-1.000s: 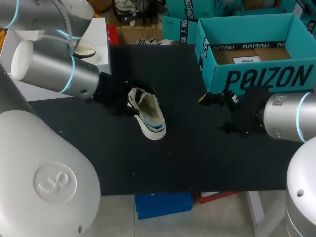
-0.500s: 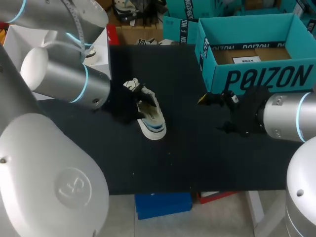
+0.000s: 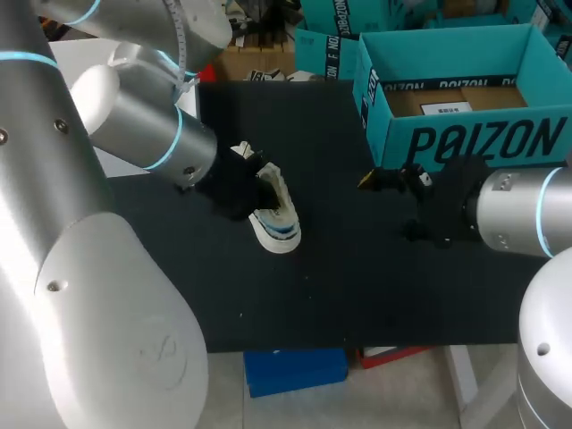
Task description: Take the shoe out of the shoebox, open the shoe tongue, remove and reinsert the insole, then place the shoe into the shoebox
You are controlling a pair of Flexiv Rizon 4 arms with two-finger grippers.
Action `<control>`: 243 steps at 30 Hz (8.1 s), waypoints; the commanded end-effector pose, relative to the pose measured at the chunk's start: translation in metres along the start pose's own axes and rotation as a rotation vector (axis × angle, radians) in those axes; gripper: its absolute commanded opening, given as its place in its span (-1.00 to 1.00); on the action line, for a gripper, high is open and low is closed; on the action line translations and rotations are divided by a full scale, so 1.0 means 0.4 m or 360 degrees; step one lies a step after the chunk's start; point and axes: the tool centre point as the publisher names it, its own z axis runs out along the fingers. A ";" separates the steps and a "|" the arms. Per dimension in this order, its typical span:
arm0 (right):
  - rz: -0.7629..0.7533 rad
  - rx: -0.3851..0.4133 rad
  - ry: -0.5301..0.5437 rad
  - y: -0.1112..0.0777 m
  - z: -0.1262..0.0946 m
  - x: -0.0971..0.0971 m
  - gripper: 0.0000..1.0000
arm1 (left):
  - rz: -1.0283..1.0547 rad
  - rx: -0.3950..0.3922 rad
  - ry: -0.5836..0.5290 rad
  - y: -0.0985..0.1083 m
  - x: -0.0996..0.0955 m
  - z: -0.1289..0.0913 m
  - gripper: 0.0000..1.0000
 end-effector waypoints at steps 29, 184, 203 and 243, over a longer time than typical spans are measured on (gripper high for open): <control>0.0013 0.0049 0.0016 0.005 -0.009 -0.012 1.00 | -0.1148 -0.0013 0.0797 0.106 0.025 0.002 -1.00; 0.0013 0.0049 0.0016 0.005 -0.009 -0.012 1.00 | -0.3232 0.0042 0.0944 0.301 -0.241 0.081 1.00; 0.0013 0.0049 0.0016 0.005 -0.009 -0.012 1.00 | -0.3406 0.0284 0.1017 0.325 -0.261 0.081 1.00; 0.0013 0.0049 0.0016 0.005 -0.009 -0.012 1.00 | -0.2503 -0.0811 0.0984 -0.041 -0.190 -0.018 1.00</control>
